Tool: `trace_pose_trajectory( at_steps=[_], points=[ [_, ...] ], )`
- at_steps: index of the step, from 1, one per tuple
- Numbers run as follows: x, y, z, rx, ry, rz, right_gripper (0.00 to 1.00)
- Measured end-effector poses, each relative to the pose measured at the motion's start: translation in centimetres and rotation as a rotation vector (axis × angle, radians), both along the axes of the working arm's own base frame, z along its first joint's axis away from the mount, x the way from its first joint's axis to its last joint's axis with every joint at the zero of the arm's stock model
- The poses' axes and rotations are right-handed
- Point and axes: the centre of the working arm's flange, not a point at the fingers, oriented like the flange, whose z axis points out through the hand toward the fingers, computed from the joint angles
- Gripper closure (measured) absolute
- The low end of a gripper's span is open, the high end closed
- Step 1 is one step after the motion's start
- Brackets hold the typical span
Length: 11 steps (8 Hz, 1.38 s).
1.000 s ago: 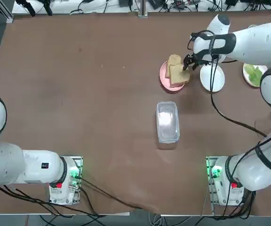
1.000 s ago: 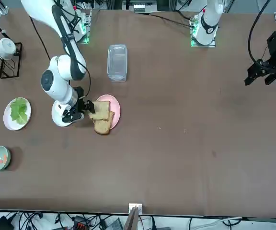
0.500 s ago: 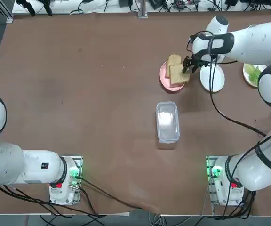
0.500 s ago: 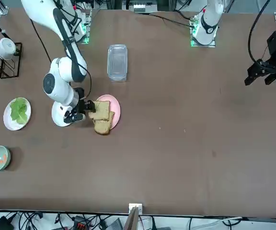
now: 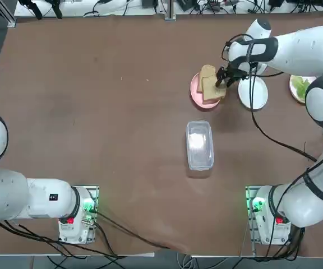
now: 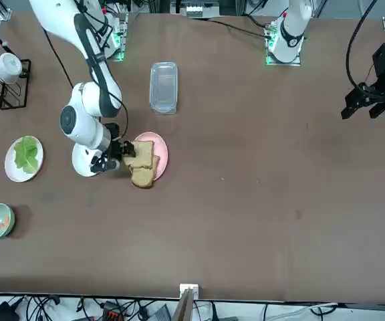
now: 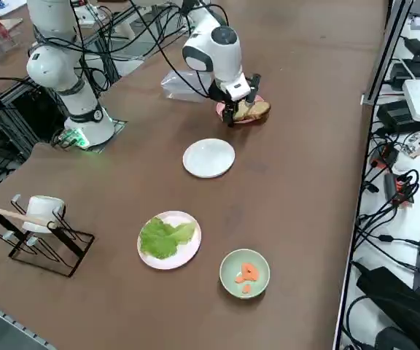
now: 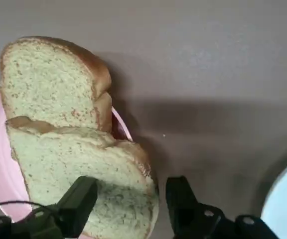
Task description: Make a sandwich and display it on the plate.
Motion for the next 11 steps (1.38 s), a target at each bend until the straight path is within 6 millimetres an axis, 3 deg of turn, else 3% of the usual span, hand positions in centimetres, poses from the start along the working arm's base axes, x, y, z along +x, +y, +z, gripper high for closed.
trace_pose_trajectory(
  at_steps=[2,6,10,11],
  points=[
    [0.08,0.04,0.03,0.001,-0.001,-0.001,0.23],
    [0.15,0.10,0.12,0.003,-0.002,0.001,0.57],
    [0.16,0.16,0.16,0.004,0.000,0.004,0.69],
    [0.15,0.17,0.16,0.004,0.001,0.008,0.78]
  ],
)
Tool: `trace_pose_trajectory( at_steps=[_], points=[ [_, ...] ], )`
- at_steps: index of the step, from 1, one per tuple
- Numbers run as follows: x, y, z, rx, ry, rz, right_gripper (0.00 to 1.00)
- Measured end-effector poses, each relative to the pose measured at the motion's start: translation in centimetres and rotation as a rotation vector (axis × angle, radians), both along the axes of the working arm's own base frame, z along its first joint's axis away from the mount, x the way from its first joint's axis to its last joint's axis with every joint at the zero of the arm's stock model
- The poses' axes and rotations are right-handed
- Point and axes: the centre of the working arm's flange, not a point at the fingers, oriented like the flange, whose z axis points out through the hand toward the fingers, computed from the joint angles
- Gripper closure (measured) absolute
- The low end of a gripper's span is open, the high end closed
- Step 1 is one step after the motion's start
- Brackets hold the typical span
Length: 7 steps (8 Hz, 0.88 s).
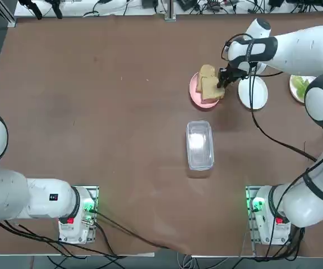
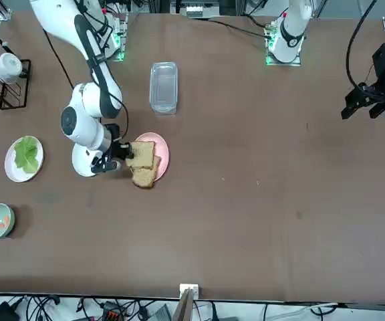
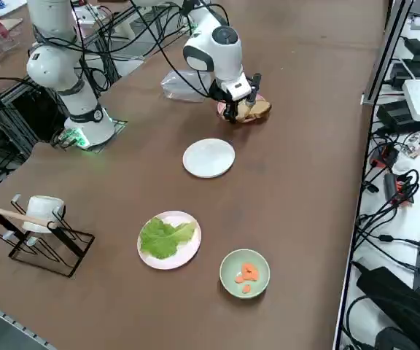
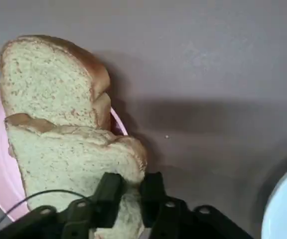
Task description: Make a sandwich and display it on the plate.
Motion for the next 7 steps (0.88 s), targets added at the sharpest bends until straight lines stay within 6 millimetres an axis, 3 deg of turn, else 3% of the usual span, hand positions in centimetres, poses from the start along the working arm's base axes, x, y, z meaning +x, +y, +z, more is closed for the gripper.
trace_pose_trajectory(
  at_steps=[3,7],
  points=[
    [0.01,-0.14,0.04,0.004,0.012,0.017,0.94],
    [0.15,-0.13,0.29,0.007,0.009,0.020,0.94]
  ],
)
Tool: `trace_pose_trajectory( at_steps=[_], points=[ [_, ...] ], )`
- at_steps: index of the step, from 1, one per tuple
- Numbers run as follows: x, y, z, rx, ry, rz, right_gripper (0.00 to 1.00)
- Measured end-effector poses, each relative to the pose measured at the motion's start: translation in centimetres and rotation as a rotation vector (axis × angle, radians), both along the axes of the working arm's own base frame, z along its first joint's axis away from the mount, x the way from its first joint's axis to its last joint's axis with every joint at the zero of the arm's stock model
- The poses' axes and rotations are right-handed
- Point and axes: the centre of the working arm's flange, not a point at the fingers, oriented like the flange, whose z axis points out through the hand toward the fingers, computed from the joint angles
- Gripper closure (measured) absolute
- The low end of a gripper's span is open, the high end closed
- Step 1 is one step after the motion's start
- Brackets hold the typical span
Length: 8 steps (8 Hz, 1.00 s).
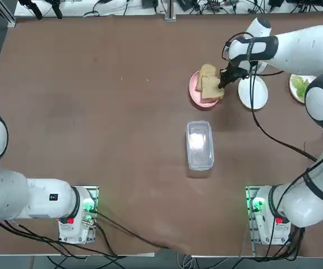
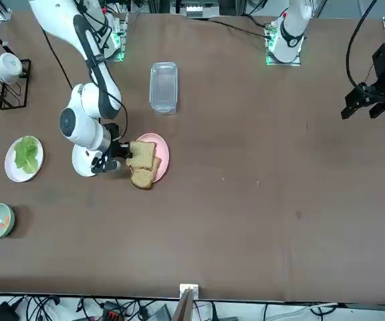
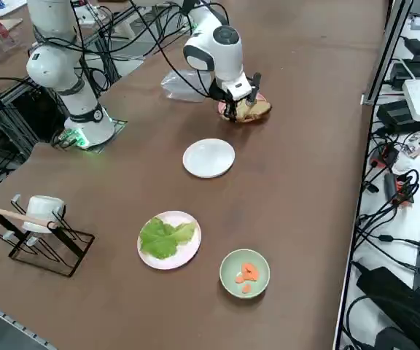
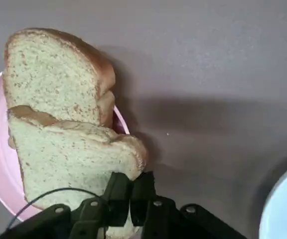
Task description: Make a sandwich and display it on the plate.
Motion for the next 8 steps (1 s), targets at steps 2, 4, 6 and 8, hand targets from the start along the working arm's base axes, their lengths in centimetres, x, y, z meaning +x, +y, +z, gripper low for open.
trace_pose_trajectory(
  at_steps=[2,4,6,8],
  points=[
    [0.3,0.1,0.4,0.003,-0.010,0.002,0.94],
    [0.6,0.2,0.8,0.006,-0.019,0.003,0.95],
    [0.8,0.2,1.5,0.010,-0.031,0.001,0.95],
    [1.0,-0.1,3.0,0.021,-0.042,-0.004,0.95]
  ],
)
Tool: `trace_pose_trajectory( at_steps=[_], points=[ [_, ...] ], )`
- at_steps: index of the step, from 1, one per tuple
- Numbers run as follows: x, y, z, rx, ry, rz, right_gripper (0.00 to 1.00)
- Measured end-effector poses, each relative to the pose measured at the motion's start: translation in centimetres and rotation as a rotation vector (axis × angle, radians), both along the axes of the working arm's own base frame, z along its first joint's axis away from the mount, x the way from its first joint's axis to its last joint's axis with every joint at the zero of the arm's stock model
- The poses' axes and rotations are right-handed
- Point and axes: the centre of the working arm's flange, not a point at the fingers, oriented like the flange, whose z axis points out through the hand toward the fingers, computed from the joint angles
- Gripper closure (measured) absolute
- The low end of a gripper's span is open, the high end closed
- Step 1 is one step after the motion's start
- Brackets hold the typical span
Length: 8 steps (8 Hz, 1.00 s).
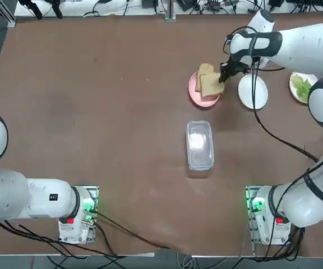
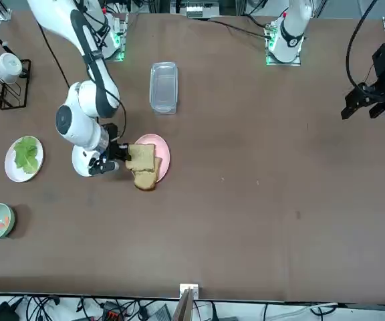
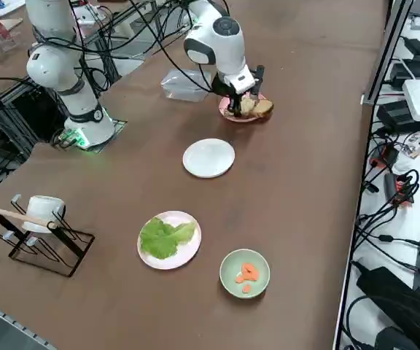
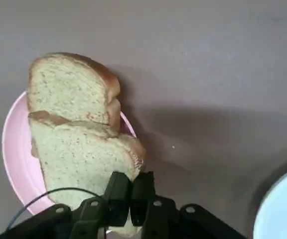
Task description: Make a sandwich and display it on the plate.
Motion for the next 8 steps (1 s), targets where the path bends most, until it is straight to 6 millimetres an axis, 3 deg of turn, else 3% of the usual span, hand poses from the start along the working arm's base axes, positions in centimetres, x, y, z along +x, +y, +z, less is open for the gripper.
trace_pose_trajectory(
  at_steps=[4,6,8],
  points=[
    [0.2,-2.1,3.3,0.032,0.023,-0.025,0.95],
    [0.2,-5.2,5.4,0.055,0.053,-0.050,0.95],
    [0.3,-9.8,6.7,0.068,0.047,-0.006,0.95]
  ],
)
